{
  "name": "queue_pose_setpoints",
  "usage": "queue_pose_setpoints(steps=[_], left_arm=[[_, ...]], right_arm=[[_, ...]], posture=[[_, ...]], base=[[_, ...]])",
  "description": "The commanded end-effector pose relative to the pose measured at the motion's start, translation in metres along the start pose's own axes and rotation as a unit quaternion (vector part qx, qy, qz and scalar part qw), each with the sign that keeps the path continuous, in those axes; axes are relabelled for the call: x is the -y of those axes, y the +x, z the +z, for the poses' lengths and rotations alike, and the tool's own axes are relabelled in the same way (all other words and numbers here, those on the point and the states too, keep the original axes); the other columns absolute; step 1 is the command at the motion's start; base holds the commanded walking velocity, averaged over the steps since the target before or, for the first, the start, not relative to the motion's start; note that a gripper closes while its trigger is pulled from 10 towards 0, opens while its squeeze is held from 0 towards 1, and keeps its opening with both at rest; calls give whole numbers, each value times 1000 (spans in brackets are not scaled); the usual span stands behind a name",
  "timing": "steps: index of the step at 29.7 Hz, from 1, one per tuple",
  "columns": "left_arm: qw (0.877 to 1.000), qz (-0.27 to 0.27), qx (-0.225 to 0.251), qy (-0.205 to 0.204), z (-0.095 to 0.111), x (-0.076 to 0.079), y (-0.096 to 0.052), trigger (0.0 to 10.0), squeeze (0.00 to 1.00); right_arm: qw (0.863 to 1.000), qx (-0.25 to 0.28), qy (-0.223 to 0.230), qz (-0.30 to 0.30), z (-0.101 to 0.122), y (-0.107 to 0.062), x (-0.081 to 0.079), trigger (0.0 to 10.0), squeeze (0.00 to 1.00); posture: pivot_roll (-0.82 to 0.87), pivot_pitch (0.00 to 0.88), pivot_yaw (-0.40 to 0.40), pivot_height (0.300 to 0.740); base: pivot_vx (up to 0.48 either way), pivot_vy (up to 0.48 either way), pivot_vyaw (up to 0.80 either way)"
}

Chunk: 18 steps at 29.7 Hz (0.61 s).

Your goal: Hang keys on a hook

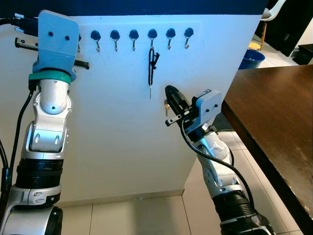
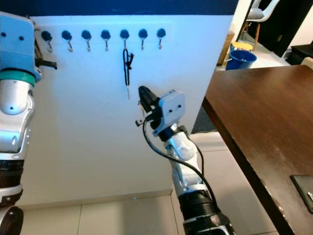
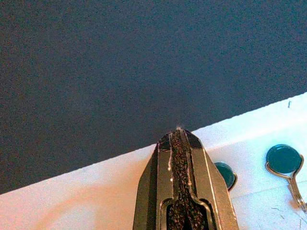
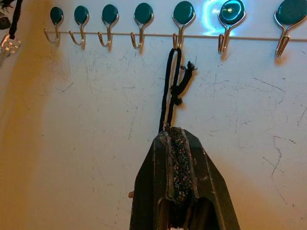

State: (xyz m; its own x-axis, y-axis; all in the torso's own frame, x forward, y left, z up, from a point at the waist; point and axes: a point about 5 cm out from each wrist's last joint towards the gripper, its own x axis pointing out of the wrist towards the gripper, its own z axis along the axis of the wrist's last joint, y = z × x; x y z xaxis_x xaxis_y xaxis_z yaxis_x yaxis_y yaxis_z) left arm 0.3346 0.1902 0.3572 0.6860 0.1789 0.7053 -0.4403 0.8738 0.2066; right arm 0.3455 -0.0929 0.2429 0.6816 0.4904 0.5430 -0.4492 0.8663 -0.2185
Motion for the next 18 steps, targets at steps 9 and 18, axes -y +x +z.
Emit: queue_pose_setpoints(steps=[9,18], left_arm=[[1000,-10,-4,-6,1,5,1,10000,0],[999,-32,-14,-14,-3,20,1,10000,0]], right_arm=[[1000,-5,2,4,-3,-1,-3,10000,0],[1000,-4,2,3,-3,-1,-3,10000,0]], posture=[[126,95,100,740],[122,99,109,740]], base=[[0,0,0],[0,0,0]])
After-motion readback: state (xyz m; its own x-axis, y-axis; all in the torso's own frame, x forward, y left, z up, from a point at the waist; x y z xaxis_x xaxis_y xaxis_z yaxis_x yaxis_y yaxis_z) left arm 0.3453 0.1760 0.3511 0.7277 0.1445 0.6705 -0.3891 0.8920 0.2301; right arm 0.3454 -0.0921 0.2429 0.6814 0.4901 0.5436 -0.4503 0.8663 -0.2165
